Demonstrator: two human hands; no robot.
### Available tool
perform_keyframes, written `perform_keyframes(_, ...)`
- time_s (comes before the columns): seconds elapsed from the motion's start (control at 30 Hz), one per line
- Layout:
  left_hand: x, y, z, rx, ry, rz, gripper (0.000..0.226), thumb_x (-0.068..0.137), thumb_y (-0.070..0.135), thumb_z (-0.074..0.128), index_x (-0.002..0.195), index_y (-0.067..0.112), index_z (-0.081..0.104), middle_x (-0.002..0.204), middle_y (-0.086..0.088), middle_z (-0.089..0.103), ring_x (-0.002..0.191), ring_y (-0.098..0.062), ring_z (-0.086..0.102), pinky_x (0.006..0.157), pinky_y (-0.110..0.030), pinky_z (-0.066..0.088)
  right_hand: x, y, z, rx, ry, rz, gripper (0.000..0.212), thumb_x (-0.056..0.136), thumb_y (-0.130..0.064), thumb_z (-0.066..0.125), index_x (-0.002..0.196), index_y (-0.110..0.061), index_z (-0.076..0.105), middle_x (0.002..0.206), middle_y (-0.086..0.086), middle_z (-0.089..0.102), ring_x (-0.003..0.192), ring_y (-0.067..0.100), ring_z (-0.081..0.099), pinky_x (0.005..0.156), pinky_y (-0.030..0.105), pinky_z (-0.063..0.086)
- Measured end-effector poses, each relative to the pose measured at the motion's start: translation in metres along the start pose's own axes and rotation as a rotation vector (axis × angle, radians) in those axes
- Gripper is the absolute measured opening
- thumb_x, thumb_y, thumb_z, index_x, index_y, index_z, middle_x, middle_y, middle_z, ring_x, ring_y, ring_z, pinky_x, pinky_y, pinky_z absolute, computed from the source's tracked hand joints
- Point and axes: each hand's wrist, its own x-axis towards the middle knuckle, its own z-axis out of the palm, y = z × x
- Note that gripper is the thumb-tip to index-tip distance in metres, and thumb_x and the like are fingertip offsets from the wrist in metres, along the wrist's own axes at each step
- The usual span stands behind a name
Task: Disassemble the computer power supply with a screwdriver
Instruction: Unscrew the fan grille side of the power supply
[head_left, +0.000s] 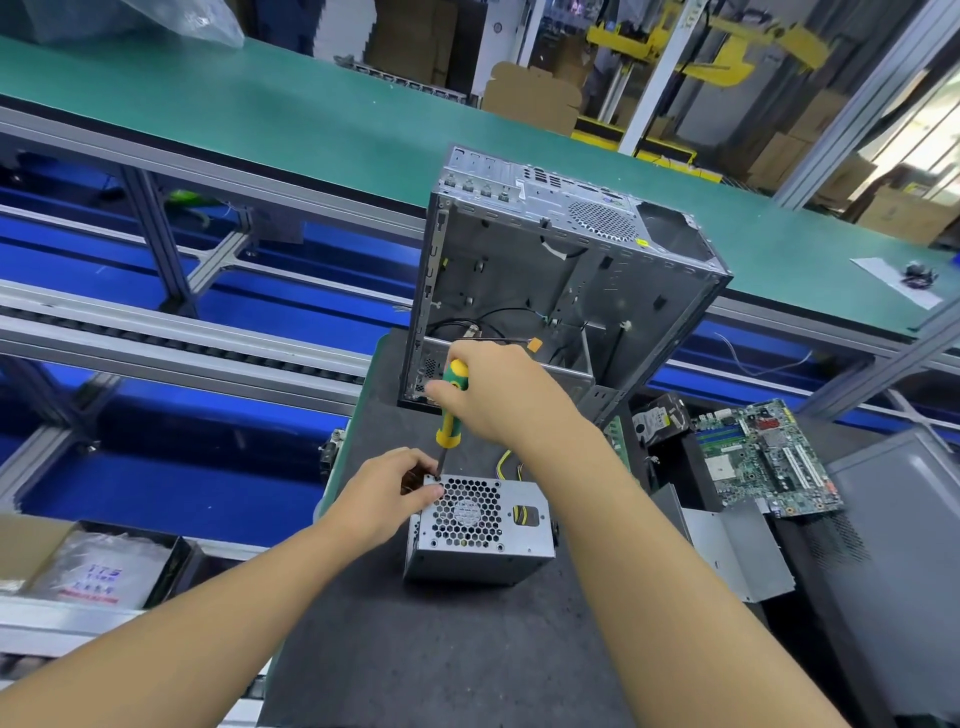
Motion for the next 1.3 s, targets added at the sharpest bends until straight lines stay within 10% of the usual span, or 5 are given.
perform_keyframes(0.3,0.001,-0.002,0.000,0.007,-0.007,0.013,0.011,0.091,0.033,0.071,0.099,0.034,0.063,0.094,0.014,0.066,0.085,-0.001,0.064,0.080,-0.022,0.054,-0.001,0.004,-0.015,0.041,-0.200,-0.058,0.021,0.090,-0.013,0.050,0.104,-0.025,0.058,0.095,-0.007,0.057,0.083,0.018,0.052,0.061,0.031,0.041)
perform_keyframes(0.57,0.002,-0.003,0.000,-0.031,-0.012,-0.004,0.012,0.091,0.033,0.072,0.098,0.035,0.062,0.093,0.012,0.069,0.084,-0.002,0.066,0.080,-0.021,0.054,0.003,-0.002,-0.004,0.057,-0.103,-0.071,0.033,0.101,-0.048,0.045,0.088,-0.019,0.054,0.075,-0.004,0.057,0.076,0.019,0.055,0.055,0.031,0.034)
perform_keyframes(0.73,0.002,-0.003,0.000,-0.040,-0.006,0.009,0.011,0.091,0.030,0.072,0.096,0.034,0.064,0.090,0.013,0.069,0.082,-0.001,0.065,0.078,-0.022,0.054,0.005,0.000,-0.008,-0.039,-0.105,-0.012,0.032,0.102,-0.028,0.050,0.130,-0.016,0.042,0.090,0.009,0.059,0.078,0.029,0.057,0.060,0.036,0.044)
perform_keyframes(1.17,0.002,-0.002,0.000,-0.043,-0.009,0.005,0.011,0.091,0.030,0.072,0.092,0.034,0.062,0.090,0.011,0.069,0.083,-0.002,0.066,0.075,-0.020,0.052,0.001,0.001,-0.018,0.081,-0.166,-0.062,0.012,0.094,-0.023,0.059,0.089,-0.016,0.067,0.088,0.000,0.065,0.075,0.018,0.056,0.056,0.027,0.040)
perform_keyframes(1.3,0.001,-0.002,0.000,-0.034,-0.007,0.005,0.012,0.091,0.031,0.072,0.093,0.035,0.061,0.091,0.012,0.069,0.084,-0.003,0.066,0.078,-0.022,0.054,0.002,-0.001,-0.011,0.044,-0.097,-0.085,0.029,0.102,-0.025,0.051,0.129,-0.022,0.061,0.109,0.008,0.066,0.094,0.026,0.060,0.066,0.029,0.043)
